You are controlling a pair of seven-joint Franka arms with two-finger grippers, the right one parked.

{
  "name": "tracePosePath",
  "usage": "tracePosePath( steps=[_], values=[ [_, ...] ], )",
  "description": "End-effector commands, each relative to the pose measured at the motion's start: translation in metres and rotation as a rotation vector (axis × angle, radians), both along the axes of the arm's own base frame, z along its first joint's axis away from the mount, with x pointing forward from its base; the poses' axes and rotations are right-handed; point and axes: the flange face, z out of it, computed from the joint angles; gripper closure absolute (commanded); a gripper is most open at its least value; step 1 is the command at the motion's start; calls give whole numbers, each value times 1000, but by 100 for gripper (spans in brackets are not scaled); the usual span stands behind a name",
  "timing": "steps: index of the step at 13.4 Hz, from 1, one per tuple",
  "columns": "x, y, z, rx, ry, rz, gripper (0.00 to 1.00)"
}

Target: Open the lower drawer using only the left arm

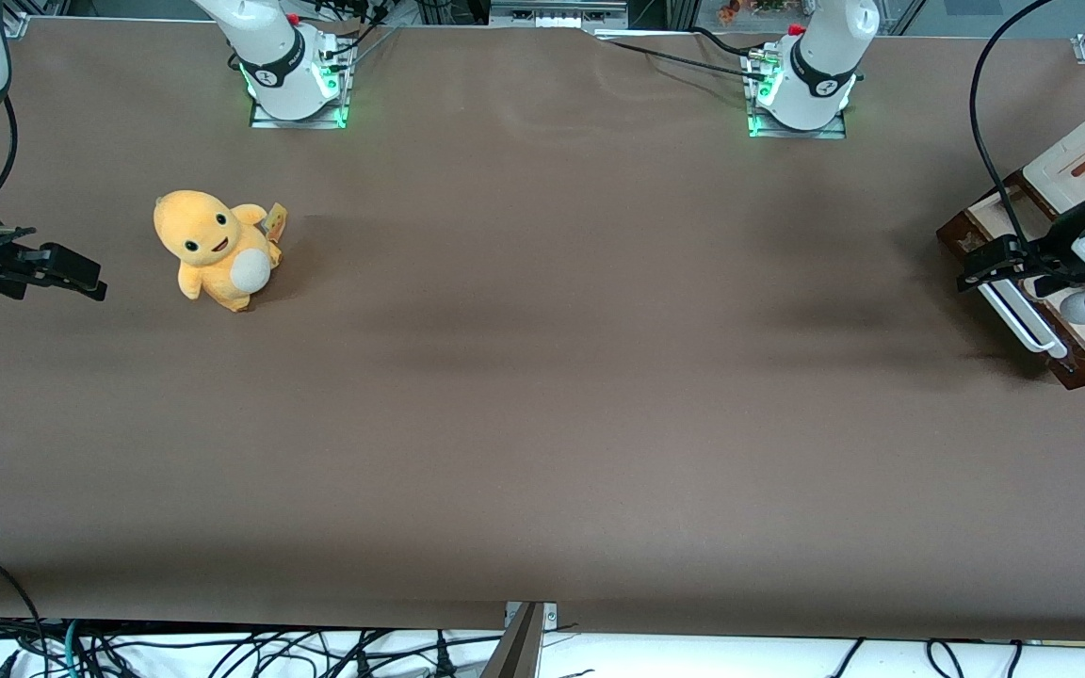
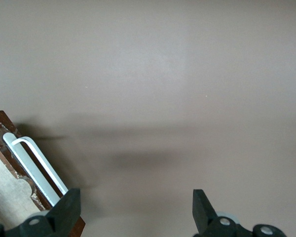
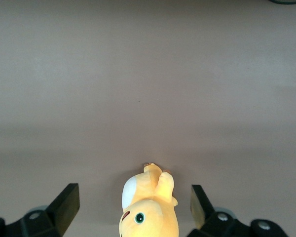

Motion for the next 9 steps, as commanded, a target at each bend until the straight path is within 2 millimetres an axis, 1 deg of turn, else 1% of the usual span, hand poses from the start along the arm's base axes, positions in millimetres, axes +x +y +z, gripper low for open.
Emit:
tracePosePath(
  steps=[1,9],
  values=[
    [-8,0,1,15,-7,-52,0],
    [-8,1,1,15,-2,-53,0]
  ],
)
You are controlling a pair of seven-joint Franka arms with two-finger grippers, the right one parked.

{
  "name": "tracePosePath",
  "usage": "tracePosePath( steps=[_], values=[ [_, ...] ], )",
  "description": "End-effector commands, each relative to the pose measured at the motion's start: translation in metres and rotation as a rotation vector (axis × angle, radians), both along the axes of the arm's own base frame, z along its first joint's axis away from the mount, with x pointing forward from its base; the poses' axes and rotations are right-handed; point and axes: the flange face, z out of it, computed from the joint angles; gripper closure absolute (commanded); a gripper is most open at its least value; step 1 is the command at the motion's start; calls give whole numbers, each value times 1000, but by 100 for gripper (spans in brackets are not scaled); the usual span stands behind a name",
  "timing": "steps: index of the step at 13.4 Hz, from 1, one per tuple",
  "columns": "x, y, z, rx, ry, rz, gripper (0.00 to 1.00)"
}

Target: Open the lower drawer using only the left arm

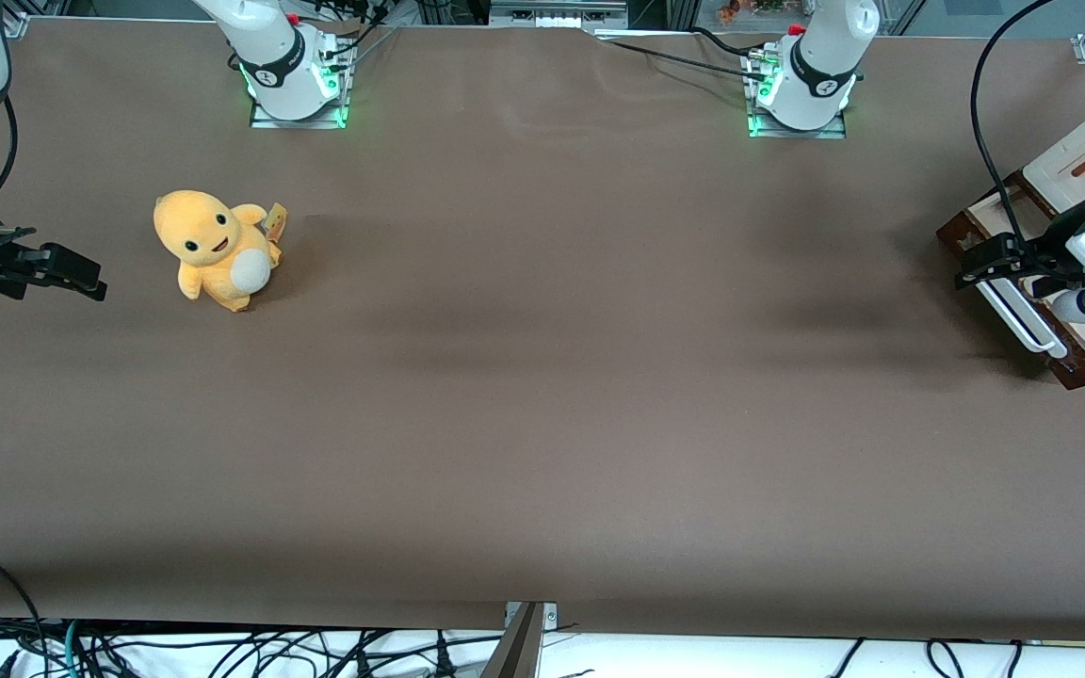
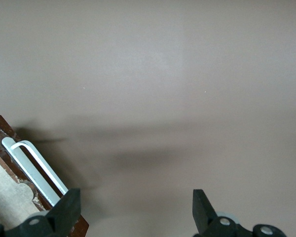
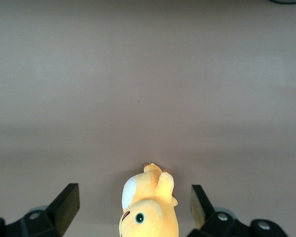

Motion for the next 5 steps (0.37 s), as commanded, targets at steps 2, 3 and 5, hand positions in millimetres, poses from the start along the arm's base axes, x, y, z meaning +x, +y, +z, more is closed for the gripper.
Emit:
tracePosePath(
  steps=[2,3,5],
  values=[
    [-7,1,4,17,-6,-20,0],
    [-7,1,2,17,-3,-20,0],
    [-7,1,3,18,-6,-19,0]
  ],
)
